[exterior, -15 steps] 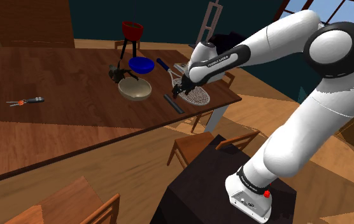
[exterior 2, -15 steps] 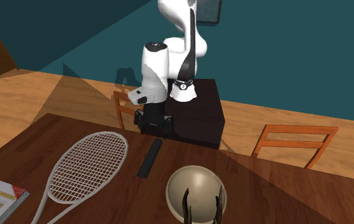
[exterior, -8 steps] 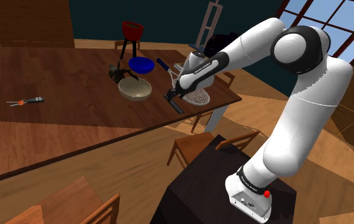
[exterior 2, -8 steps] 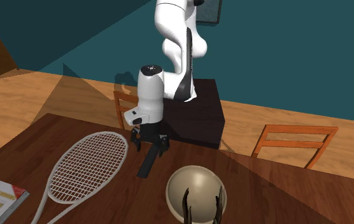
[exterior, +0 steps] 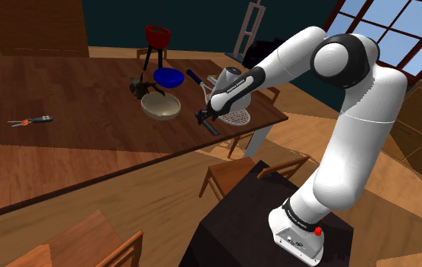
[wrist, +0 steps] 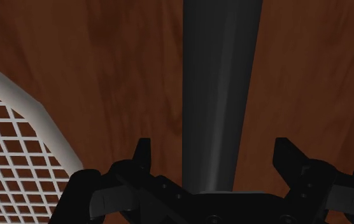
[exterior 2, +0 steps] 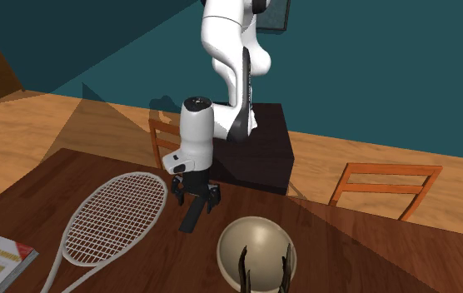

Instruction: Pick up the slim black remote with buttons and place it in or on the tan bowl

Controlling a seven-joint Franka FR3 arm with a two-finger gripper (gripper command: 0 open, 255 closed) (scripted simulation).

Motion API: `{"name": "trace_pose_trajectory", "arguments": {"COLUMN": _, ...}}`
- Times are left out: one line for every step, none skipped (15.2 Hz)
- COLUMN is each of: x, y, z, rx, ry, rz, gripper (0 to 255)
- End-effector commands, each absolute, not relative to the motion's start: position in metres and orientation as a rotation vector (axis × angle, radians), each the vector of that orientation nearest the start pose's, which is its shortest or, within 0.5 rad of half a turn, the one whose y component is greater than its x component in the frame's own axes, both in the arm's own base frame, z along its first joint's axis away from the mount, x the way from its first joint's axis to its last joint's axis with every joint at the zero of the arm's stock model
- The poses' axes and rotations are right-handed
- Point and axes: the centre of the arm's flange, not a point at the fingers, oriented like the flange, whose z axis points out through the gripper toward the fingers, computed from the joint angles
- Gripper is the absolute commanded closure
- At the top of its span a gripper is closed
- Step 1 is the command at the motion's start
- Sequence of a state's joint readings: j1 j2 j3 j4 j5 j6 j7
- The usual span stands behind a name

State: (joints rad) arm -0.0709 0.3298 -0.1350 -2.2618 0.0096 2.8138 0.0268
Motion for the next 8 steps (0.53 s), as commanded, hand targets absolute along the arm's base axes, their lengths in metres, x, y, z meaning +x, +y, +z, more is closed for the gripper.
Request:
{"name": "trace_pose_trajectory", "arguments": {"x": 0.5494, "y": -0.1153, "z": 0.2374, "rx": -3.16, "ry": 0.364, "rz": -0.353, "gripper": 0}}
{"name": "trace_pose_trajectory", "arguments": {"x": 0.5494, "y": -0.1153, "z": 0.2374, "rx": -3.16, "ry": 0.364, "rz": -0.353, "gripper": 0}}
{"name": "trace_pose_trajectory", "arguments": {"x": 0.5494, "y": -0.1153, "z": 0.2374, "rx": -3.16, "ry": 0.364, "rz": -0.353, "gripper": 0}}
{"name": "trace_pose_trajectory", "arguments": {"x": 0.5493, "y": -0.1153, "z": 0.2374, "rx": -3.16, "ry": 0.364, "rz": -0.353, "gripper": 0}}
{"name": "trace_pose_trajectory", "arguments": {"x": 0.5493, "y": -0.1153, "z": 0.2374, "rx": -3.16, "ry": 0.364, "rz": -0.353, "gripper": 255}}
{"name": "trace_pose_trajectory", "arguments": {"x": 0.5493, "y": -0.1153, "z": 0.2374, "rx": -3.16, "ry": 0.364, "rz": -0.353, "gripper": 255}}
{"name": "trace_pose_trajectory", "arguments": {"x": 0.5497, "y": -0.1151, "z": 0.2375, "rx": -3.16, "ry": 0.364, "rz": -0.353, "gripper": 255}}
{"name": "trace_pose_trajectory", "arguments": {"x": 0.5507, "y": -0.1157, "z": 0.2376, "rx": -3.159, "ry": 0.364, "rz": -0.353, "gripper": 255}}
